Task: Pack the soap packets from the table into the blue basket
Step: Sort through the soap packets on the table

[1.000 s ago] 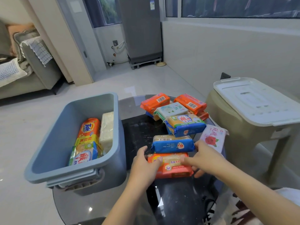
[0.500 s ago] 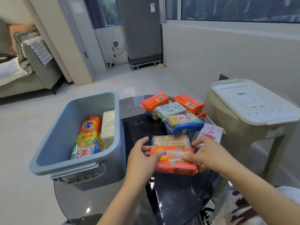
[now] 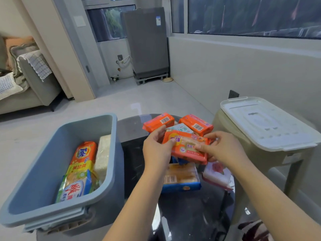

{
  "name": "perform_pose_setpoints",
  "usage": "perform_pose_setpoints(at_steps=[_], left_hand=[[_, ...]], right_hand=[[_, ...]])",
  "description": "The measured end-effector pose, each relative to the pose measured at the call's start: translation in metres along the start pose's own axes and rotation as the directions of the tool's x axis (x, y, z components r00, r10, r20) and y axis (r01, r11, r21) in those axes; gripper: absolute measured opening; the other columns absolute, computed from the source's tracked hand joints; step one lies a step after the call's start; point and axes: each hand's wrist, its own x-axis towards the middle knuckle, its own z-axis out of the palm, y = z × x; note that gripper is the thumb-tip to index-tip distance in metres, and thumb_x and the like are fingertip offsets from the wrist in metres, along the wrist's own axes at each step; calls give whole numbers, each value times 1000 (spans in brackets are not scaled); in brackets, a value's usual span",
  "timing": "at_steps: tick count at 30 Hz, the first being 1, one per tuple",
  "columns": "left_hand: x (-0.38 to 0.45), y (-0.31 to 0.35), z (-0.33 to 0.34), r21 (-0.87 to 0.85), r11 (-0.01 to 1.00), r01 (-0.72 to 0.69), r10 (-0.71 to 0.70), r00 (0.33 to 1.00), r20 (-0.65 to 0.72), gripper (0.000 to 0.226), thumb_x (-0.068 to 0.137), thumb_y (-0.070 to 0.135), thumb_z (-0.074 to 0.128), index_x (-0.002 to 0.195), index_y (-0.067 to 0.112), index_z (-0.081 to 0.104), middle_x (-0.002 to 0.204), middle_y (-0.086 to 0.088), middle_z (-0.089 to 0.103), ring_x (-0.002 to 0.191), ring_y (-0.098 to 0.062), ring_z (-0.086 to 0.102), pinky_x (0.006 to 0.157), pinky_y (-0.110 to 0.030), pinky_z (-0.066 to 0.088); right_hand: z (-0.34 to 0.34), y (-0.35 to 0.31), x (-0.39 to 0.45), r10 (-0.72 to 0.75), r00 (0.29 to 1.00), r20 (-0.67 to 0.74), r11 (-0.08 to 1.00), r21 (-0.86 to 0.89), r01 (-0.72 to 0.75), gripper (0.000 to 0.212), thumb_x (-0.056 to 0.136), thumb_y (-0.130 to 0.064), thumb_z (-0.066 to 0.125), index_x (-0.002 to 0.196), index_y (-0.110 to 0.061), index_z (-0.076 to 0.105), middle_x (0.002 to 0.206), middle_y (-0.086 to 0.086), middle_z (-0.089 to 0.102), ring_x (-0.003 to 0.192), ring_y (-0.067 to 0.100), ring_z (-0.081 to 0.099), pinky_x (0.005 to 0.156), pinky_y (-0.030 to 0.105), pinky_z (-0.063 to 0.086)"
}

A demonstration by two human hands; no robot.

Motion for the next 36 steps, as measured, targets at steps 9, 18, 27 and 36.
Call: perform_pose_setpoints(at_steps=[9,18,27,36], left_hand=[[98,15,70,39,998,55,-60,990,125,50,85,-5,58,131,16,53,120,-2,59,78,-7,61,50,-15,51],[172,0,109,414,909,-52,-84,949,303,42,87,2,59,128,8,56,130,-11,59,112,-23,58,99,-36,47],[165,9,113,822,548,-157,-211,925,317,49,92,39,46,120,0,54,123,-16,58,95,-26,51,77,-30,37],[137,28,103,380,924,49,-172,939,297,59,76,35,74,124,9,54,113,-14,67,93,-25,68,76,-37,57]], right_hand=[[-7,13,77,156,980,-126,945,307,-111,44,67,-29,81,101,-12,58,79,12,71,59,24,71,63,44,60],[8,34,116,294,932,-212,894,407,-189,34,76,-34,71,101,-15,57,78,5,67,60,17,66,56,30,56],[6,33,117,332,943,8,866,395,-308,35,85,-39,57,106,-12,58,88,10,70,76,24,69,67,37,59],[-13,18,93,198,977,-77,907,392,-153,30,85,-44,56,96,-17,62,84,5,71,77,22,69,77,38,56]])
